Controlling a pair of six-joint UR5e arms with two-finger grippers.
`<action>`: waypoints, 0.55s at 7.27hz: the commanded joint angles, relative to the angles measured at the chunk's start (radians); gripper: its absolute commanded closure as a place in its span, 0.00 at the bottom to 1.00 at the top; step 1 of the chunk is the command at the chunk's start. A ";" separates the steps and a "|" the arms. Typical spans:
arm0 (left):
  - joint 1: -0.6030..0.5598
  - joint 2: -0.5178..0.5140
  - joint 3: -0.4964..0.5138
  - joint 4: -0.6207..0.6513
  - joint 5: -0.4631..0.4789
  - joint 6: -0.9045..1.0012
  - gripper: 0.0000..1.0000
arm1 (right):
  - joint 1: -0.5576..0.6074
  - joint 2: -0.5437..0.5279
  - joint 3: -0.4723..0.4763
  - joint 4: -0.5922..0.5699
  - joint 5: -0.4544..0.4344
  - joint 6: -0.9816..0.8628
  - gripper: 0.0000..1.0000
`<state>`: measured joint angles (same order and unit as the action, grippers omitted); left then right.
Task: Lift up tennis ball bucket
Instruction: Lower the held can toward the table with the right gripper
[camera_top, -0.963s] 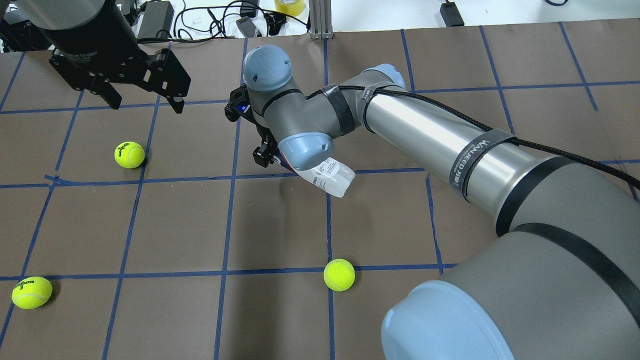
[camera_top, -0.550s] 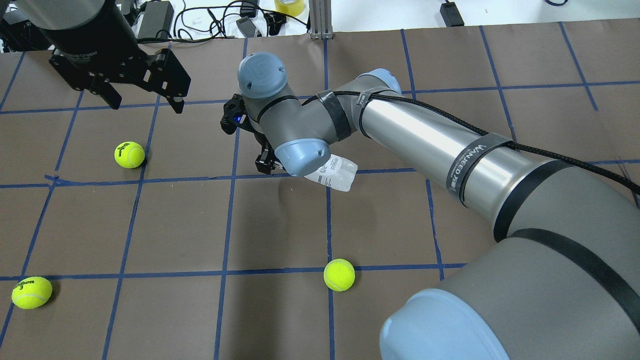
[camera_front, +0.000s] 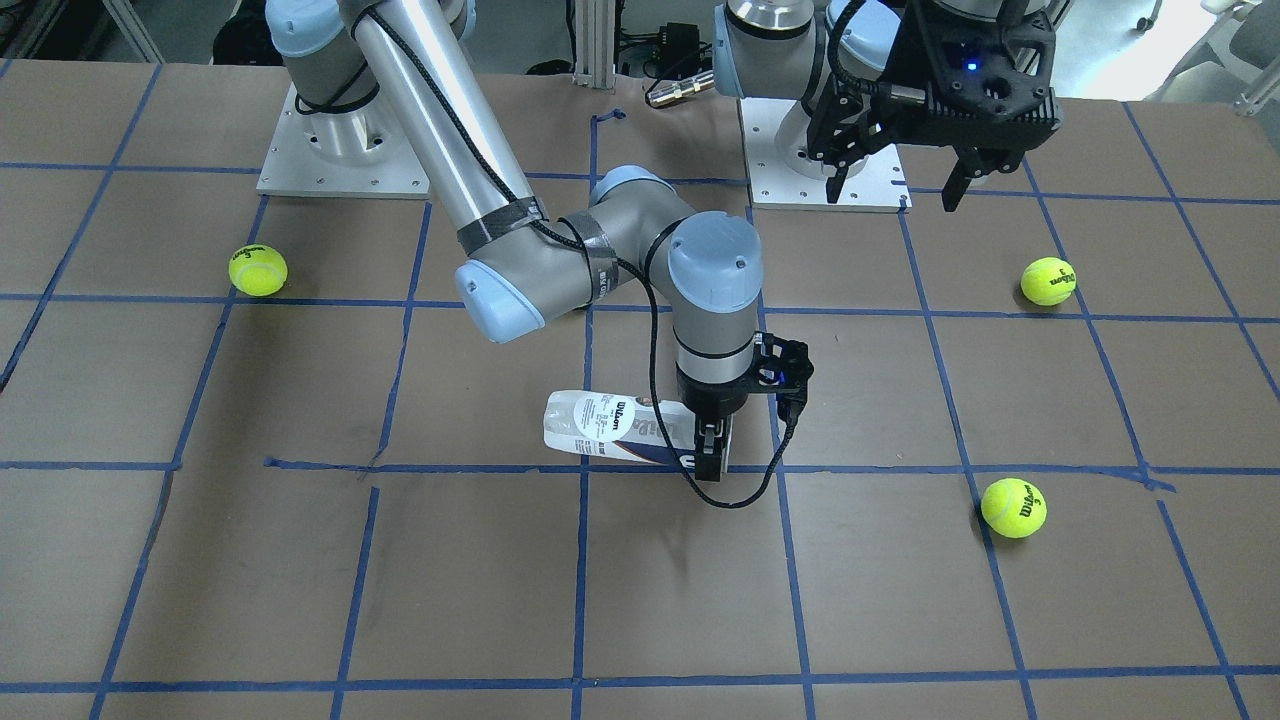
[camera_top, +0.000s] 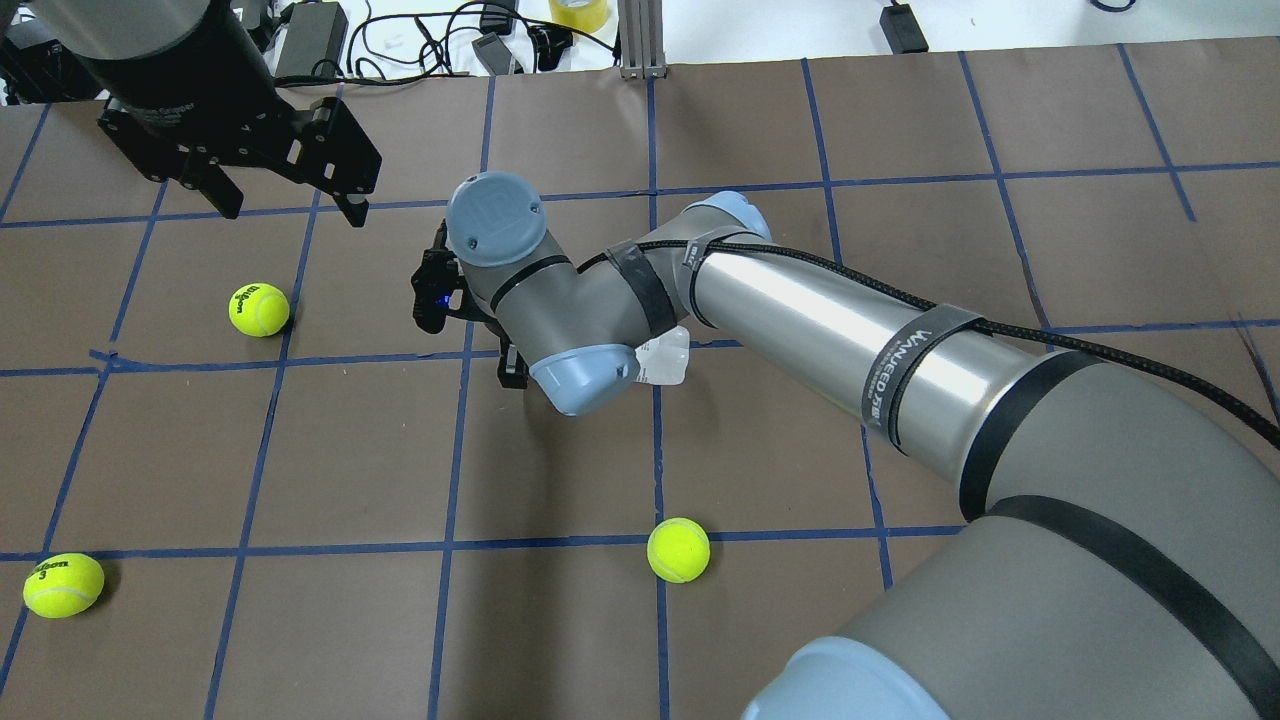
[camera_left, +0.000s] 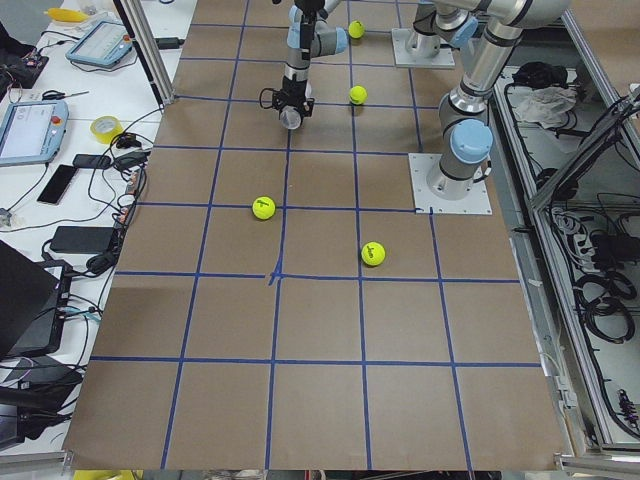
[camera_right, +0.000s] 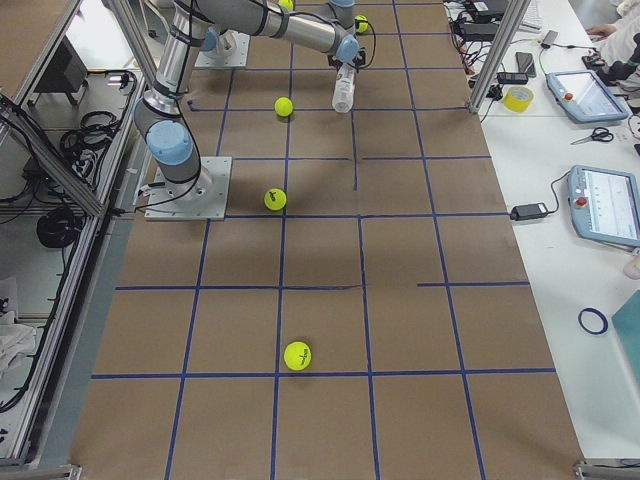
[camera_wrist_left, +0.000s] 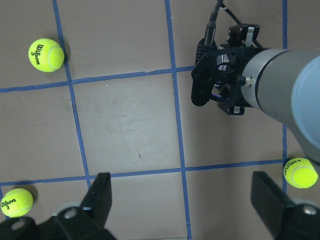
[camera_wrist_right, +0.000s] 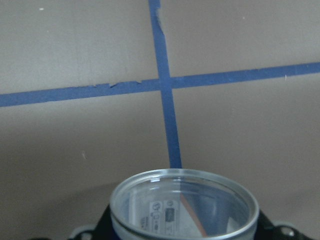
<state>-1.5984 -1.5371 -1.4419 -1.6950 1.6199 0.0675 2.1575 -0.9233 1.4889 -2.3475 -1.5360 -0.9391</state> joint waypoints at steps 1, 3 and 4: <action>0.000 0.000 0.000 0.000 0.000 0.000 0.00 | 0.005 0.001 0.005 -0.010 0.004 -0.116 0.58; 0.000 0.000 0.000 0.000 0.000 0.000 0.00 | 0.005 0.003 0.005 -0.010 0.002 -0.150 0.57; 0.000 0.000 0.000 0.000 0.000 0.000 0.00 | 0.005 0.011 0.010 -0.012 0.004 -0.133 0.57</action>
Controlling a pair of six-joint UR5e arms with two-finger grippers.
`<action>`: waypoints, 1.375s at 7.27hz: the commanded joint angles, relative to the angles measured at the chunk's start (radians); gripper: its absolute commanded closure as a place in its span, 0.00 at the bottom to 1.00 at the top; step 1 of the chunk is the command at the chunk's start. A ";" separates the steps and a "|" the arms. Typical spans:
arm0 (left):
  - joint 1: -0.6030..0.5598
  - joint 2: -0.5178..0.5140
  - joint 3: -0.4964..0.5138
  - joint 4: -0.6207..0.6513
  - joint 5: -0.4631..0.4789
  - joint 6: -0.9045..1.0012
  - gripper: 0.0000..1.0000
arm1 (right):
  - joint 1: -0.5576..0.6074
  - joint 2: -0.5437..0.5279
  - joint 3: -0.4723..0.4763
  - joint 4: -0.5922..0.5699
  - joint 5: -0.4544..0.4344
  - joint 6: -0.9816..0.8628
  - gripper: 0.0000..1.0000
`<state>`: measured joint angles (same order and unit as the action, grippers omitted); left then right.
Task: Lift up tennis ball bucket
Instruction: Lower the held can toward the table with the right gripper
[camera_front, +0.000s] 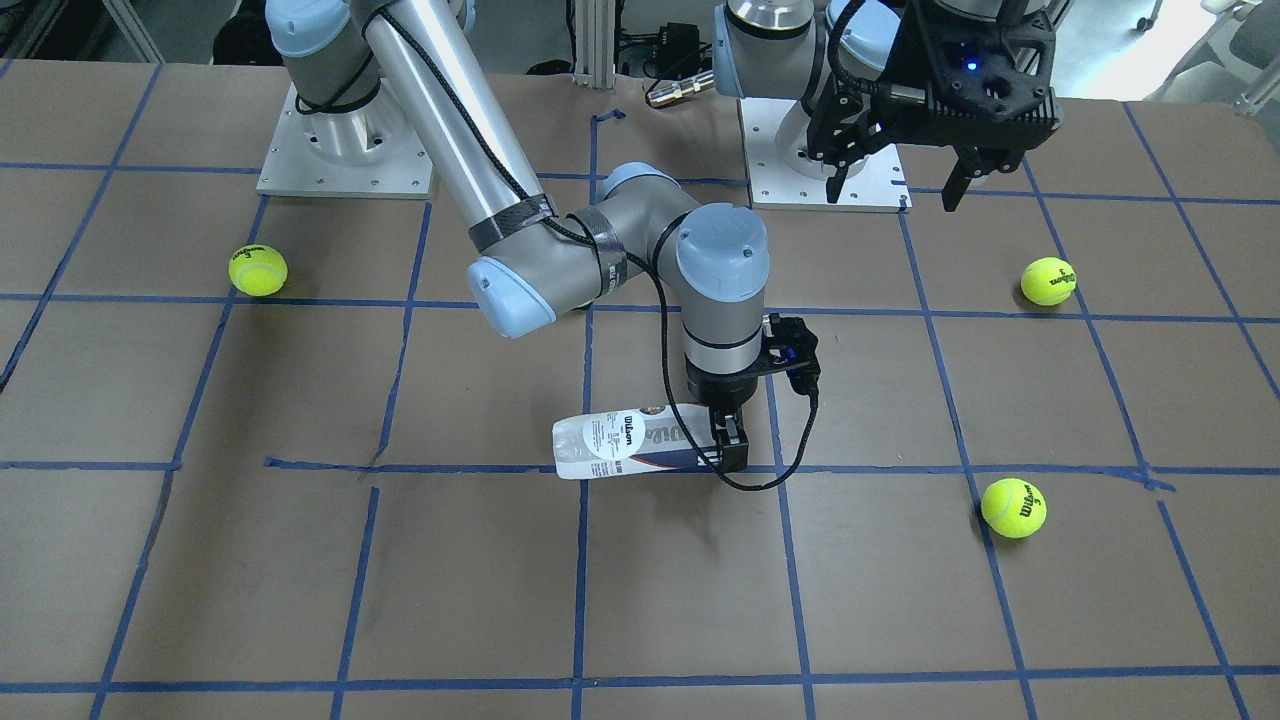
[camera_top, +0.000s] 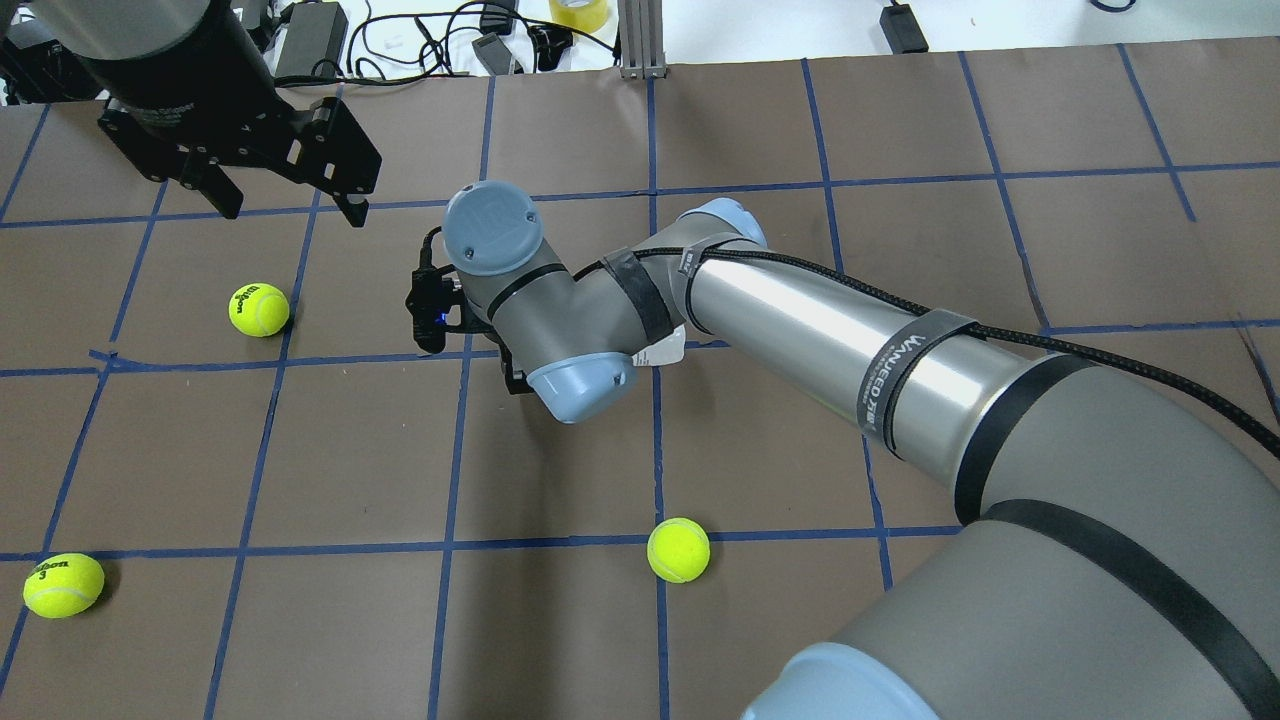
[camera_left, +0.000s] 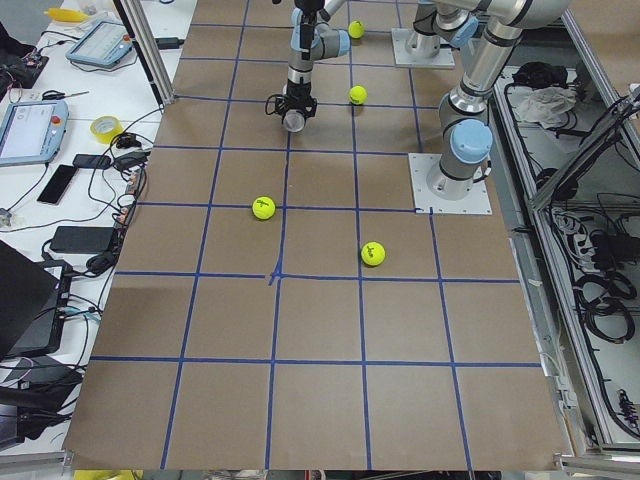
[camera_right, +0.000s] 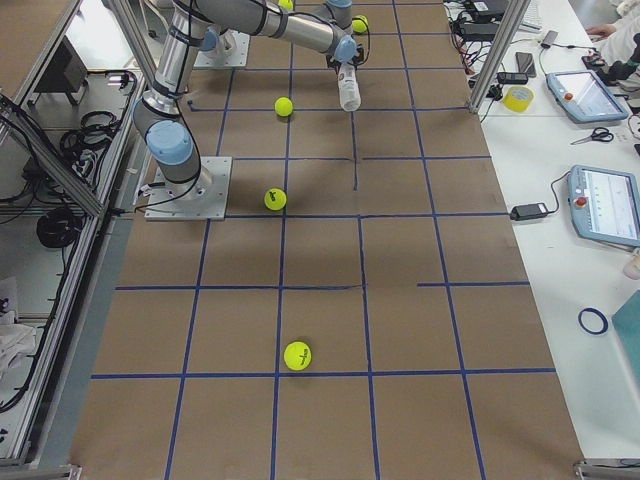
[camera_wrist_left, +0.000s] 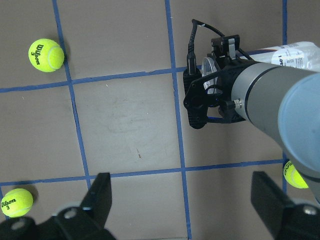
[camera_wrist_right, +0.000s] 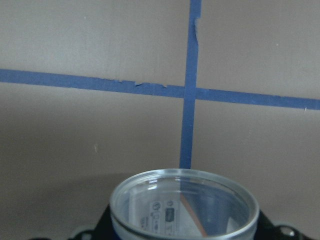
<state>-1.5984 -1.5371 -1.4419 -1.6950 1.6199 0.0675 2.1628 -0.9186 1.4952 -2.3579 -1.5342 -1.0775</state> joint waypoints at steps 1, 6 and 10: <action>0.000 0.000 0.000 0.000 0.000 0.000 0.00 | 0.000 0.006 0.007 -0.017 0.005 0.008 0.48; 0.000 0.000 0.000 0.000 0.000 0.000 0.00 | -0.020 0.003 0.007 -0.043 0.152 0.027 0.00; 0.003 -0.023 0.000 0.017 -0.011 -0.006 0.00 | -0.121 -0.080 0.011 -0.014 0.229 0.034 0.00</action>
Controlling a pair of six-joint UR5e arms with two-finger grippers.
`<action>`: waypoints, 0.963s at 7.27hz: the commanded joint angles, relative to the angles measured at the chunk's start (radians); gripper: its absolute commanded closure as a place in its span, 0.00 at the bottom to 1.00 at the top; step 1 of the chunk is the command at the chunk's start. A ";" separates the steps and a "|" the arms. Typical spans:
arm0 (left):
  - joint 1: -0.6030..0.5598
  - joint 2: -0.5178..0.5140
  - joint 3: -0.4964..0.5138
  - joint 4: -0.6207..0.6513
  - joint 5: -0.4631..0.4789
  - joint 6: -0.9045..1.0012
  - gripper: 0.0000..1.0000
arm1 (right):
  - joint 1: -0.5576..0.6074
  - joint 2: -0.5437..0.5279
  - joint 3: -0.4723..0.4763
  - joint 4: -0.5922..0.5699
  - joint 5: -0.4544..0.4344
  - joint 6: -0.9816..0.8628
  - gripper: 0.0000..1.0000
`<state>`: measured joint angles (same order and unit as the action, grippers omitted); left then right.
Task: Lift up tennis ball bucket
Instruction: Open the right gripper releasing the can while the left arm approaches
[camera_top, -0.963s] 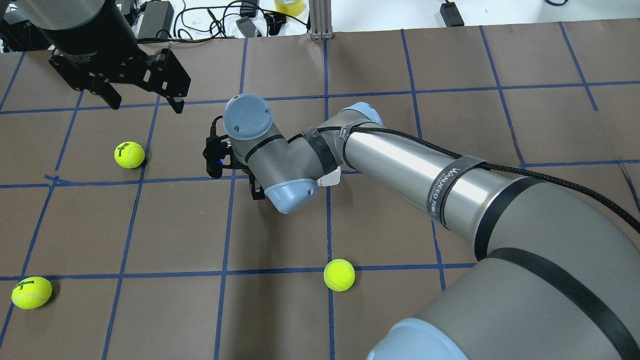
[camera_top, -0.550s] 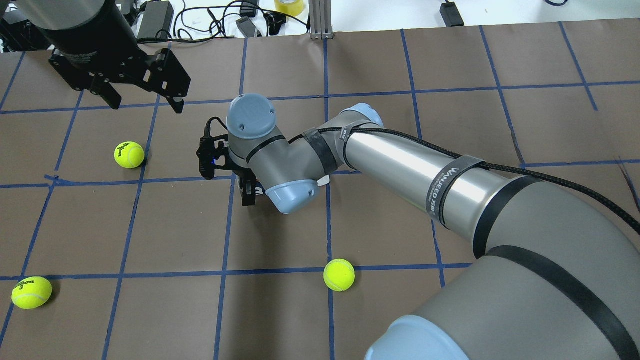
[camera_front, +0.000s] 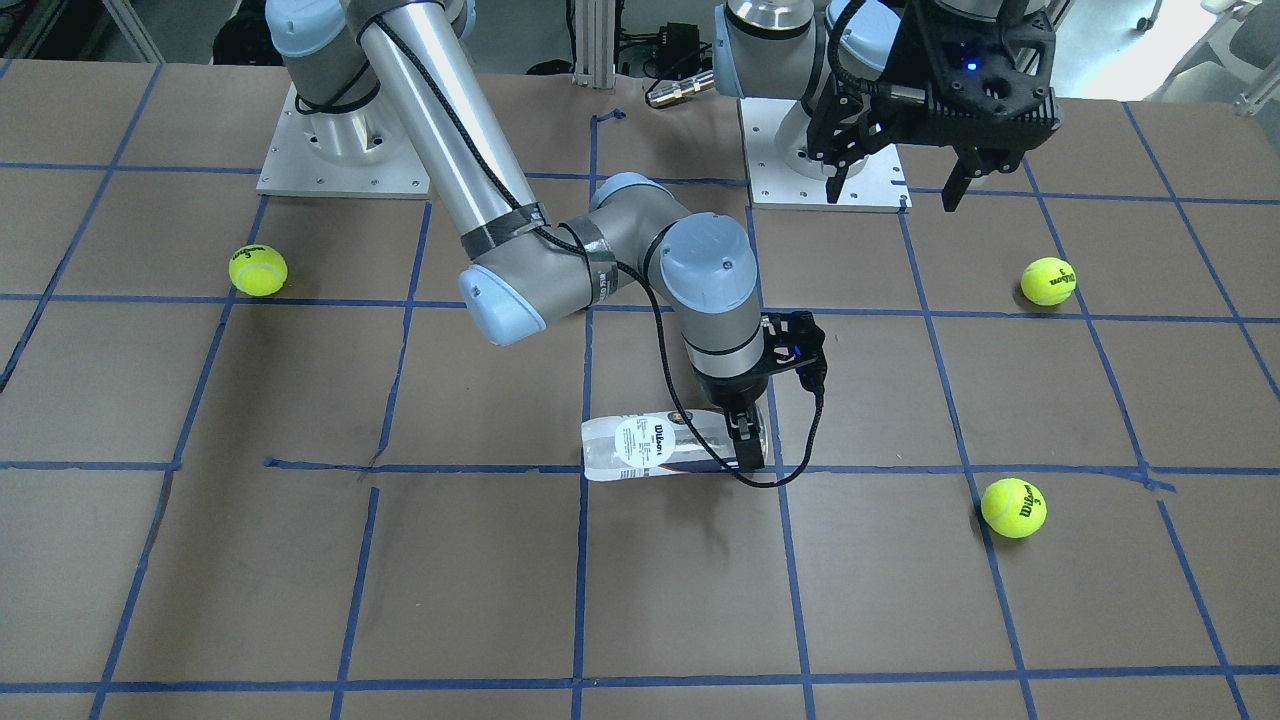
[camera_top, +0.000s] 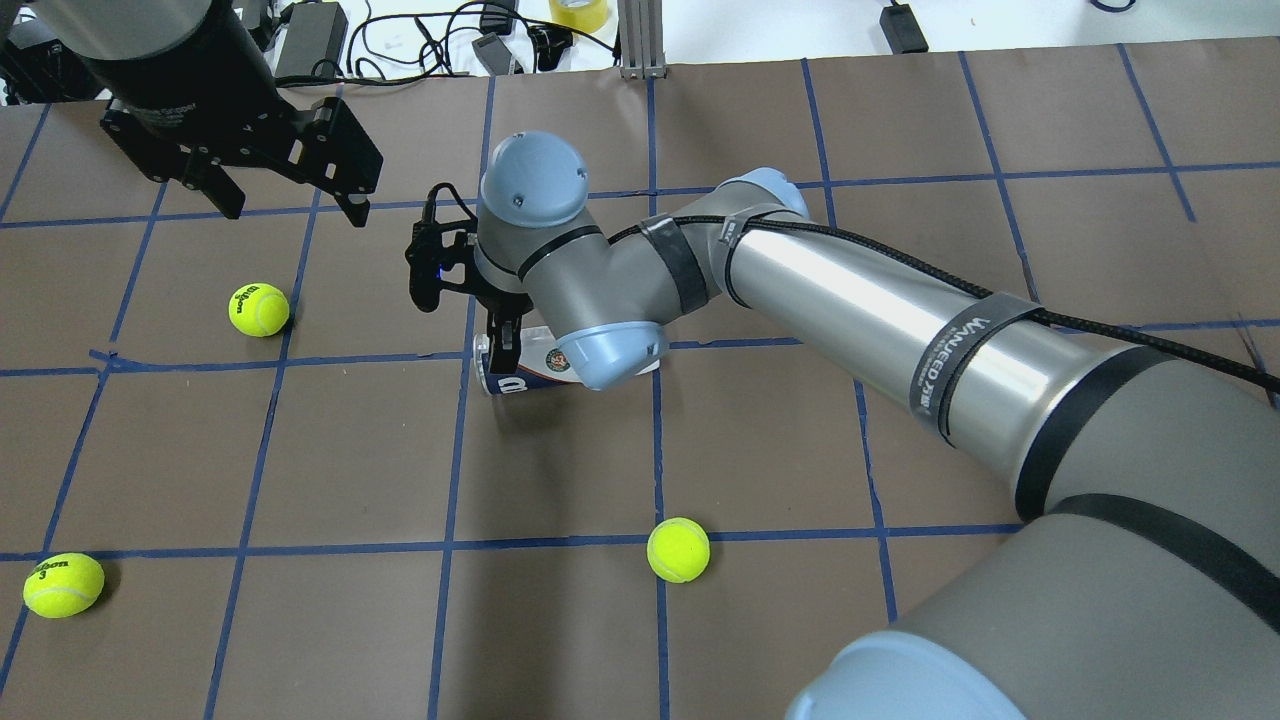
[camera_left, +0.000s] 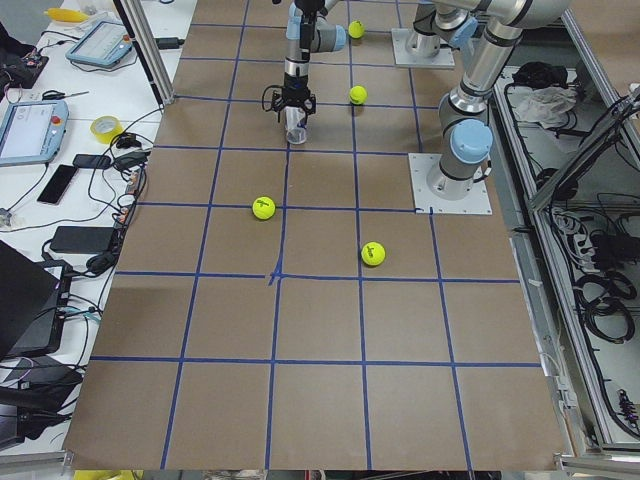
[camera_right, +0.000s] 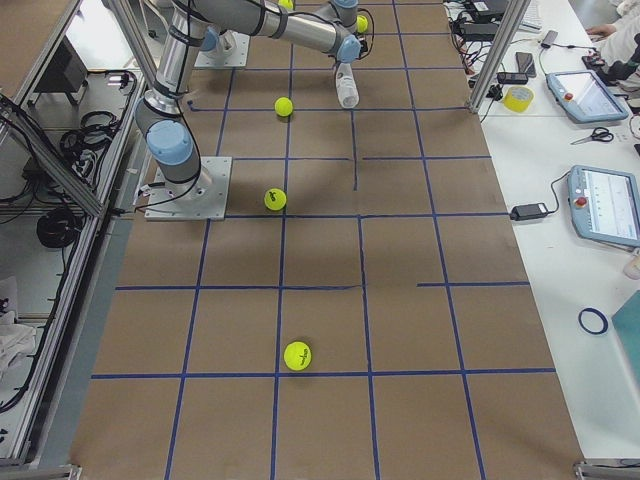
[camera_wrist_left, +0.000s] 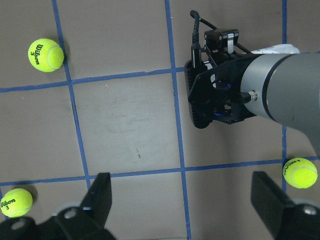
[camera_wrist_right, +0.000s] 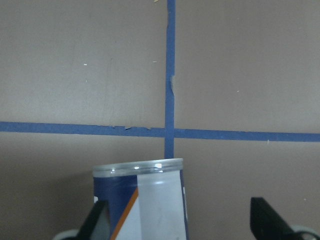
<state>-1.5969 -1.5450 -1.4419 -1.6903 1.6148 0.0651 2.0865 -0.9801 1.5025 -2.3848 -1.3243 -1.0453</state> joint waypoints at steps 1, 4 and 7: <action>0.000 -0.030 -0.012 0.043 -0.009 -0.005 0.00 | -0.096 -0.032 0.004 0.041 0.060 0.002 0.00; 0.002 -0.069 -0.154 0.197 -0.106 0.001 0.00 | -0.251 -0.173 0.005 0.279 0.068 0.007 0.00; 0.038 -0.162 -0.268 0.360 -0.242 0.086 0.00 | -0.396 -0.291 0.005 0.428 0.002 0.112 0.00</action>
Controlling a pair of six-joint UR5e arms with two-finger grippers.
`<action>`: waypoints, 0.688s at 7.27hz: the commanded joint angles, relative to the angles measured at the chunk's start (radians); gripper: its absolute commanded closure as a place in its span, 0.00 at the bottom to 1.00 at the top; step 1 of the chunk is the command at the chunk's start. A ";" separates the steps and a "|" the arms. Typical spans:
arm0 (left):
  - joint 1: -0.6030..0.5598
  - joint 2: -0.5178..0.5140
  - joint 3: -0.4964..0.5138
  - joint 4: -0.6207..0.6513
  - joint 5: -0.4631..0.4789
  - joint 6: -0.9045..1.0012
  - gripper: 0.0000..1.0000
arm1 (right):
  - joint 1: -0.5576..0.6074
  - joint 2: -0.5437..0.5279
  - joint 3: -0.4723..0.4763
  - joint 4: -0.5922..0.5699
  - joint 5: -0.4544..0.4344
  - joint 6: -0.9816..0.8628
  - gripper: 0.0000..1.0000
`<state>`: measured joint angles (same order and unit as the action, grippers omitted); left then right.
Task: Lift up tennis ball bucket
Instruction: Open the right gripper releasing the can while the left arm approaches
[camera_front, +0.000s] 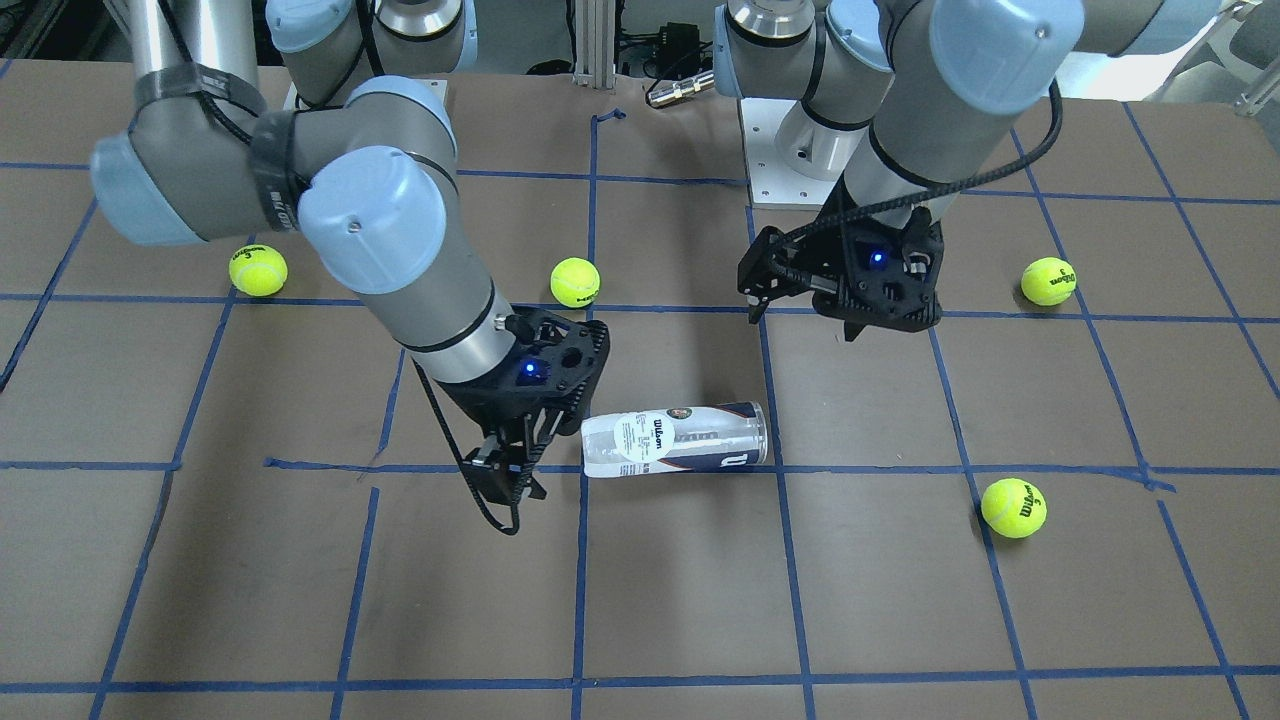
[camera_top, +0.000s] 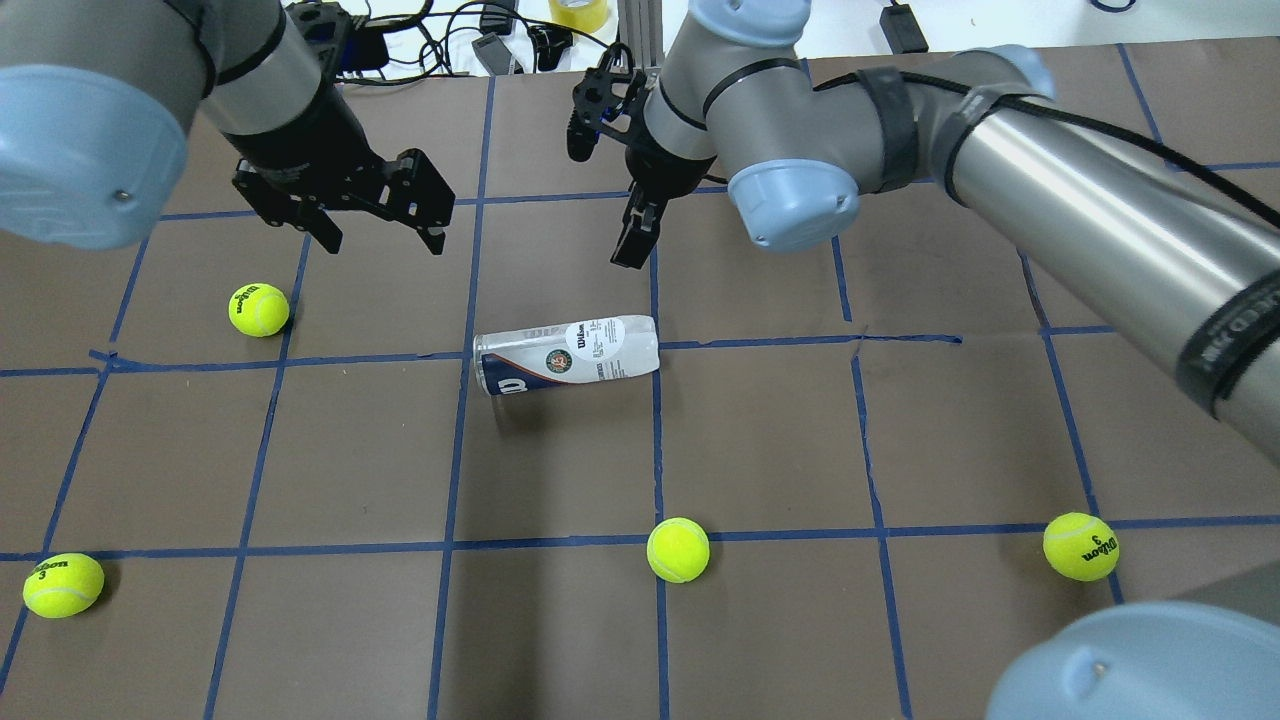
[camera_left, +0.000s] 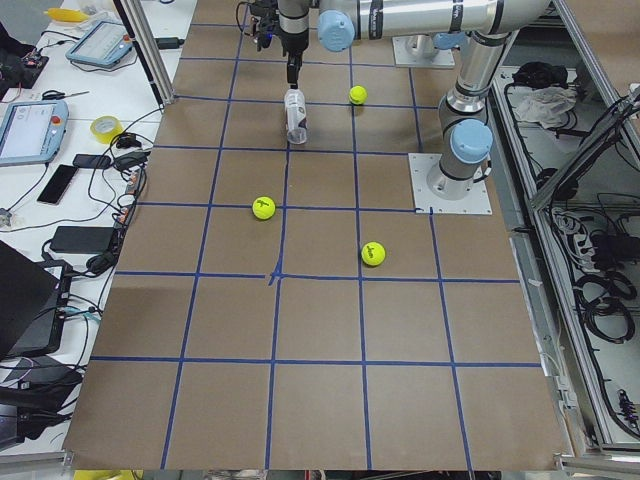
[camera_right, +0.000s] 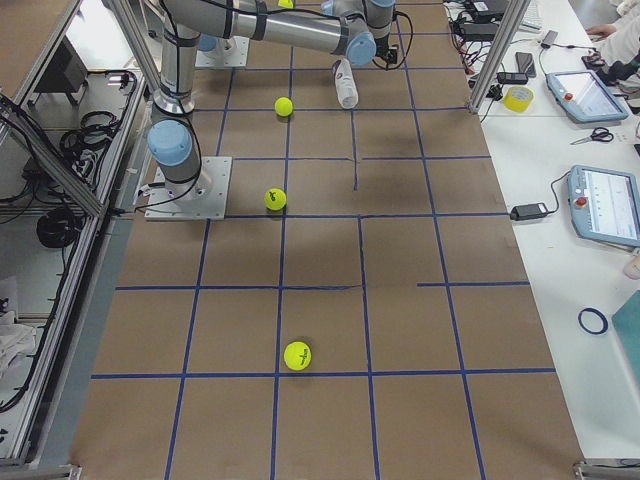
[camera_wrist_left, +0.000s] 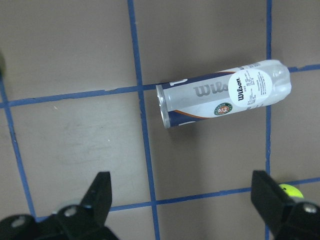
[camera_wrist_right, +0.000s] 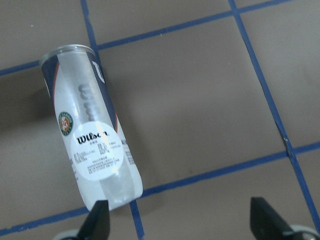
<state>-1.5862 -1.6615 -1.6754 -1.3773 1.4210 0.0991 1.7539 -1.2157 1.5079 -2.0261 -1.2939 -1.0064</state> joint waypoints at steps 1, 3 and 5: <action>0.079 -0.094 -0.040 0.047 -0.135 0.115 0.00 | -0.082 -0.124 0.000 0.192 -0.065 0.206 0.00; 0.109 -0.180 -0.027 0.047 -0.263 0.143 0.00 | -0.085 -0.218 0.000 0.306 -0.116 0.437 0.00; 0.179 -0.263 -0.001 0.046 -0.301 0.235 0.00 | -0.091 -0.286 0.000 0.400 -0.161 0.681 0.00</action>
<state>-1.4519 -1.8693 -1.6926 -1.3306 1.1415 0.2715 1.6662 -1.4534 1.5074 -1.6888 -1.4168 -0.4970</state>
